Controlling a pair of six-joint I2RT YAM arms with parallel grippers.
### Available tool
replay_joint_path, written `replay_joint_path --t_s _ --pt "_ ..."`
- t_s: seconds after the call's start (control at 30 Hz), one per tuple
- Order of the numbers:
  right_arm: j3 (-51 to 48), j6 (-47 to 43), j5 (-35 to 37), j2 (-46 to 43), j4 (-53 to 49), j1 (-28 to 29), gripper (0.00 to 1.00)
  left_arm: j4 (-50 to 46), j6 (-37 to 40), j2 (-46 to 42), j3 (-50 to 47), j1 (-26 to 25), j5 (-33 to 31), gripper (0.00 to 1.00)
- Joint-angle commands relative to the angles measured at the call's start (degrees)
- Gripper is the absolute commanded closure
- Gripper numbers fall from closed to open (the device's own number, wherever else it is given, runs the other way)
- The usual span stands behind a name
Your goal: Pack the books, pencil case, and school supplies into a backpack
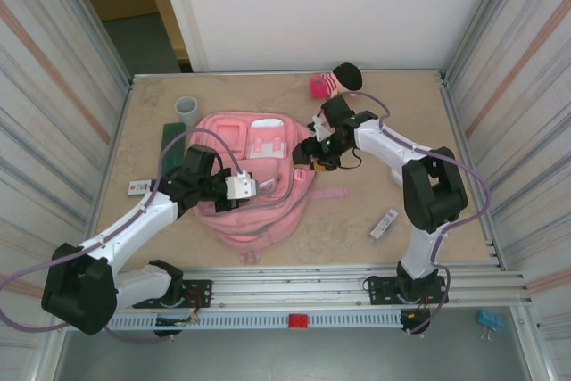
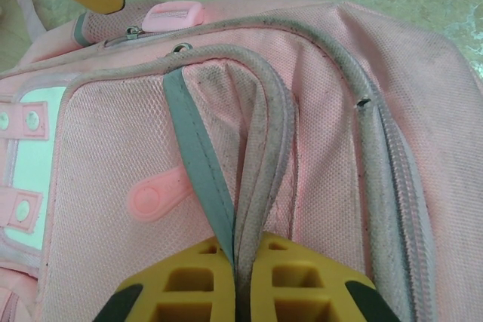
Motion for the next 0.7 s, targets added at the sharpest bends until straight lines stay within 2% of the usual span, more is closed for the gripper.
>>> replay_joint_path --t_s 0.0,0.13,0.23,0.4,0.47,0.67 --pt "0.16 -6.59 -0.05 1.26 3.04 1.55 0.32 -1.28 1.66 -1.98 0.33 -0.26 -0.55 0.98" --pt "2.34 -14.24 6.71 3.87 -1.46 3.18 0.33 -1.73 1.64 -2.25 0.49 -0.23 -0.82 0.98" --pt "3.23 -17.29 10.36 6.56 -3.65 3.38 0.39 -2.17 1.81 -2.41 0.54 -0.24 -1.1 0.98" --pt "4.36 -19.88 16.2 9.04 -5.48 3.73 0.69 -3.17 2.25 -2.76 0.72 -0.23 -1.78 0.98" --pt "4.41 -18.99 18.58 9.24 -4.83 3.56 0.77 -3.23 2.31 -2.79 0.77 -0.23 -1.8 0.98" --pt "3.35 -14.04 25.09 8.45 -1.46 2.42 0.9 -3.83 2.47 -2.69 0.89 -0.23 -1.62 0.99"
